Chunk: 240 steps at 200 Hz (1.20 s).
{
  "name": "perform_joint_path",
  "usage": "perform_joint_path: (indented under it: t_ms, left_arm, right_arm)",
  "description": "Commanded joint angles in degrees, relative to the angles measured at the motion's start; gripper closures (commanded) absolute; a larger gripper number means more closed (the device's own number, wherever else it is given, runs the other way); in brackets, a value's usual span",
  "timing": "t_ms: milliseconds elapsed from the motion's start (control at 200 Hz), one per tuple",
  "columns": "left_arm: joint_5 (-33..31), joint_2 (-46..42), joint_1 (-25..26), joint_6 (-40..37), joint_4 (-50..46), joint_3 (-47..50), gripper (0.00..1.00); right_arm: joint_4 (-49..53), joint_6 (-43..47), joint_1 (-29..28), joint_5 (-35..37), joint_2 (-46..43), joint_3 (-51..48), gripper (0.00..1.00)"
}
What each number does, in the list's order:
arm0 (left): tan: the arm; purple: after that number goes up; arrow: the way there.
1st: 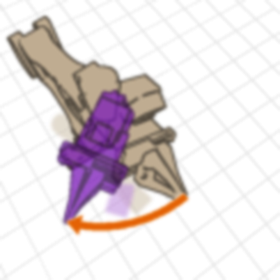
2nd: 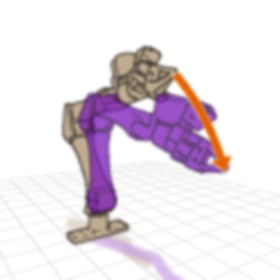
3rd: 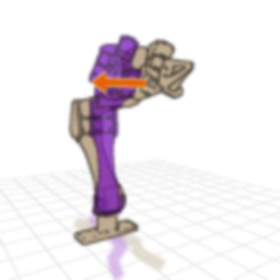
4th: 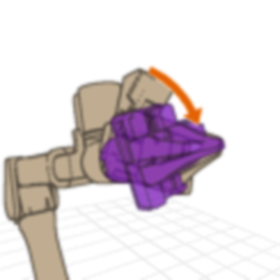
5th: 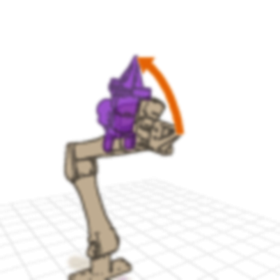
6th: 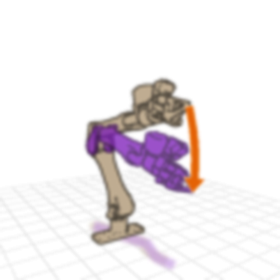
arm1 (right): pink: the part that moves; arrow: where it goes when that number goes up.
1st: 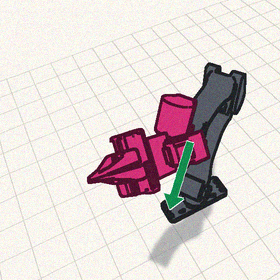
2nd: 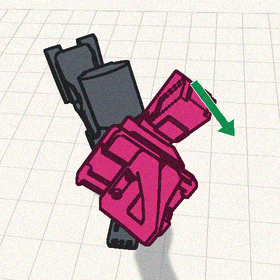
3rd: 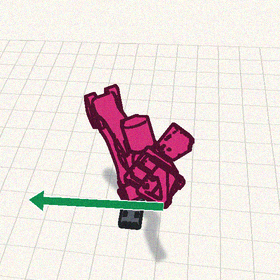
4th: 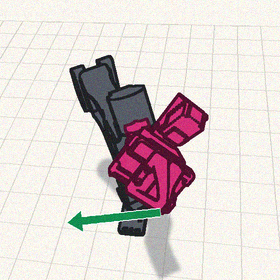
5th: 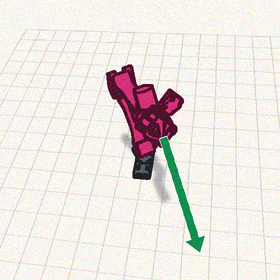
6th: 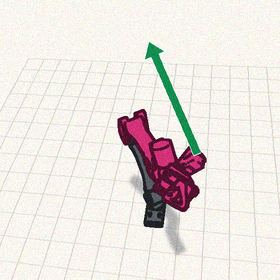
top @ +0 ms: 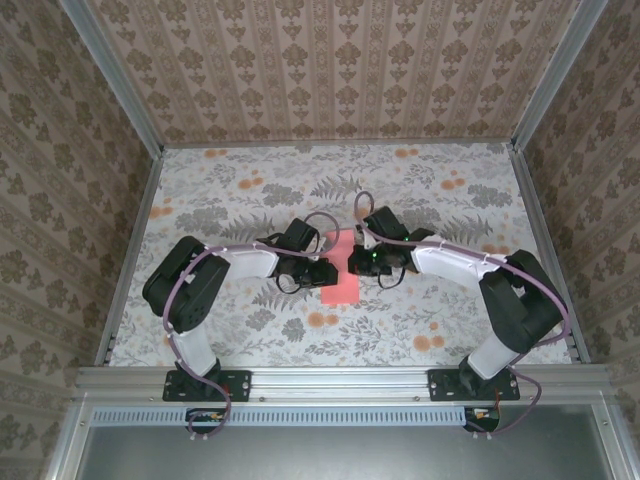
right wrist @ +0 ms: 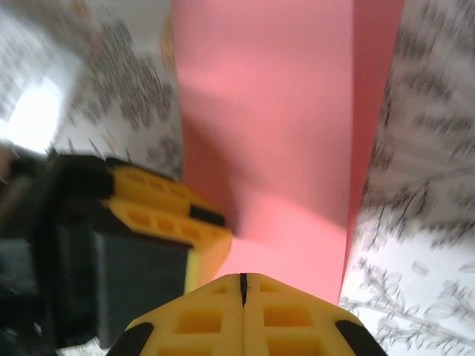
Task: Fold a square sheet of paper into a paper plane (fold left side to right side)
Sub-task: Hold the square sheet of paper at the center of the table, then first fold the square sheet of paper in half at the center of the table.
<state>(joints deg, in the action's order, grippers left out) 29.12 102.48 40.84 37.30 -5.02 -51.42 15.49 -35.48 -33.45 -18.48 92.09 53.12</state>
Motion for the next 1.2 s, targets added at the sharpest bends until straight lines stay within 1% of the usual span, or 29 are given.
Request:
perform_joint_path:
  t_ms: [0, 405, 670, 795, 940, 1195]
  left_arm:
    - [-2.16, -0.17, 0.55, 0.49, -2.10, 1.51, 0.76]
    - [-1.46, -0.94, 0.50, 0.42, -2.97, -0.51, 0.77]
    - [-0.08, -2.52, -0.15, -0.05, -4.23, -4.63, 0.73]
    - [0.34, -1.91, -0.74, -0.72, -4.77, -6.60, 0.73]
    - [0.97, 0.39, -1.53, -1.83, -4.85, -8.29, 0.74]
    - [1.90, 3.84, -3.30, -2.24, -2.08, -8.02, 0.79]
  right_arm:
    - [-0.43, -2.44, -1.26, -1.30, 1.63, -1.28, 0.96]
    - [2.55, -2.16, -1.53, 0.53, 8.34, -1.61, 0.97]
    - [5.46, -1.00, -1.53, 2.28, 10.90, -1.64, 0.97]
    - [5.91, -0.65, -1.54, 2.79, 11.34, -1.79, 0.97]
    - [6.19, -0.57, -1.56, 3.19, 11.38, -1.72, 0.97]
    - [7.32, 0.05, -1.57, 3.86, 11.53, -1.27, 0.97]
